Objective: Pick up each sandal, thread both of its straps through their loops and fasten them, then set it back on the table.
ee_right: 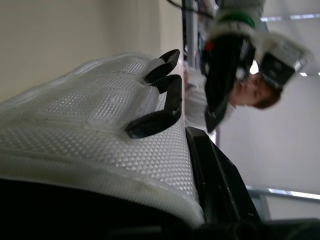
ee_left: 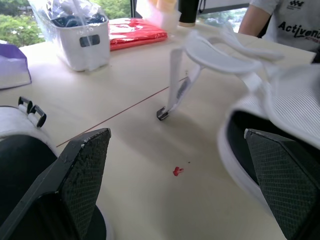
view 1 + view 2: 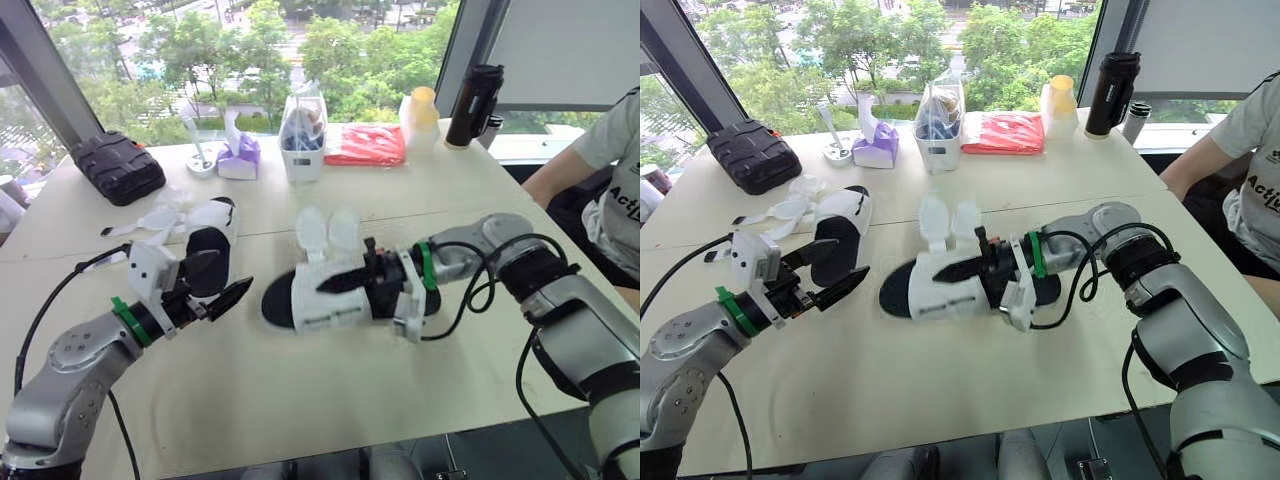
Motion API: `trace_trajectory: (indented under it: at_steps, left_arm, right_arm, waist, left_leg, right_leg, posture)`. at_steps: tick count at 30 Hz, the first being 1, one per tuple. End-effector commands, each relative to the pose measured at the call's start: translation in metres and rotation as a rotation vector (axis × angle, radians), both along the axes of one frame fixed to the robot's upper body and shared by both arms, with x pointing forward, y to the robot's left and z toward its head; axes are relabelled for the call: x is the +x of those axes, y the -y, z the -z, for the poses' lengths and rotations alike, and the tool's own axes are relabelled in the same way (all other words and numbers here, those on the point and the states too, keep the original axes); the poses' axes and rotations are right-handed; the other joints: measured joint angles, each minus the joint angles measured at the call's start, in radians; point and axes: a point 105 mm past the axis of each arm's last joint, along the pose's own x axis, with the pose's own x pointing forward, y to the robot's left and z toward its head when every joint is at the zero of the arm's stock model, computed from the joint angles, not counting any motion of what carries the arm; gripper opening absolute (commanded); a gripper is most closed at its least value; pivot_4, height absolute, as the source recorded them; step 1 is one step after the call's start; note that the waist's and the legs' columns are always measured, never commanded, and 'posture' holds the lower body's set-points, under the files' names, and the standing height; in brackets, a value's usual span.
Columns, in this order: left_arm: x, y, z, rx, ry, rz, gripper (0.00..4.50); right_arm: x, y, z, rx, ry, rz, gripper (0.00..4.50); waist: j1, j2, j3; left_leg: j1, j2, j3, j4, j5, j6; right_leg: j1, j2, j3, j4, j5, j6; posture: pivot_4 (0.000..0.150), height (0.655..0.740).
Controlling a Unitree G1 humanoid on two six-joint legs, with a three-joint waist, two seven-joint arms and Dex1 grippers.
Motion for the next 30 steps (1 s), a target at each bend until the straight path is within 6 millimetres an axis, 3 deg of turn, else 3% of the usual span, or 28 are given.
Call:
trace_trajectory:
  at_steps: [1, 13, 17, 22, 23, 28, 30]
  left_arm:
    - [-0.002, 0.005, -0.008, 0.004, 0.047, 0.017, 4.50]
    - [-0.010, 0.013, -0.006, 0.014, 0.033, 0.035, 4.50]
    - [-0.015, 0.019, 0.002, 0.066, 0.015, 0.077, 4.50]
    - [-0.021, 0.025, 0.009, 0.124, 0.004, 0.129, 4.50]
    - [-0.022, 0.025, 0.011, 0.137, 0.003, 0.138, 4.50]
    - [-0.030, 0.028, 0.017, 0.161, -0.002, 0.182, 4.50]
    - [-0.037, 0.031, 0.023, 0.190, -0.014, 0.230, 4.50]
  right_arm:
    - [-0.013, -0.008, -0.004, 0.025, 0.000, -0.092, 0.01]
    - [-0.022, -0.021, 0.021, -0.008, -0.064, -0.114, 0.01]
    - [-0.019, -0.020, 0.027, -0.036, -0.115, -0.090, 1.47]
    - [-0.010, -0.007, 0.020, -0.039, -0.145, -0.009, 4.14]
    - [-0.008, -0.004, 0.019, -0.041, -0.154, 0.011, 4.48]
    - [0.001, 0.015, 0.011, -0.077, -0.227, 0.178, 4.48]
    - [0.006, 0.035, 0.004, -0.129, -0.328, 0.336, 4.48]
  waist:
    - [0.001, 0.000, 0.000]
    - [0.011, 0.000, 0.000]
    - [0.011, -0.001, 0.000]
    - [0.010, -0.001, 0.000]
    - [0.010, -0.001, 0.000]
    - [0.011, -0.001, 0.000]
    - [0.012, -0.001, 0.000]
  left_leg:
    - [0.000, 0.000, 0.000, 0.000, 0.000, 0.000]
    - [0.000, 0.000, 0.000, 0.000, 0.000, 0.000]
    - [0.000, 0.000, 0.000, 0.000, 0.000, 0.000]
    - [0.001, 0.000, 0.000, 0.000, 0.000, 0.000]
    - [0.001, 0.000, 0.000, 0.000, 0.000, 0.000]
    - [0.001, 0.001, 0.000, 0.000, 0.000, 0.001]
    - [0.001, 0.002, 0.000, 0.000, 0.000, 0.001]
  right_leg:
    - [0.000, 0.000, 0.000, 0.000, 0.000, 0.000]
    - [0.000, 0.000, 0.001, 0.000, 0.000, 0.000]
    - [0.000, 0.000, 0.001, 0.000, 0.000, -0.001]
    - [0.000, 0.000, 0.001, 0.000, 0.000, -0.001]
    - [0.000, 0.000, 0.001, 0.000, 0.000, -0.001]
    - [0.001, 0.000, 0.001, -0.001, 0.000, -0.001]
    - [0.001, 0.000, 0.001, -0.001, 0.000, -0.001]
  posture:
    - [0.150, 0.7400]
    - [0.150, 0.7400]
    - [0.150, 0.7400]
    - [0.150, 0.7400]
    - [0.150, 0.7400]
    - [0.150, 0.7400]
    - [0.150, 0.7400]
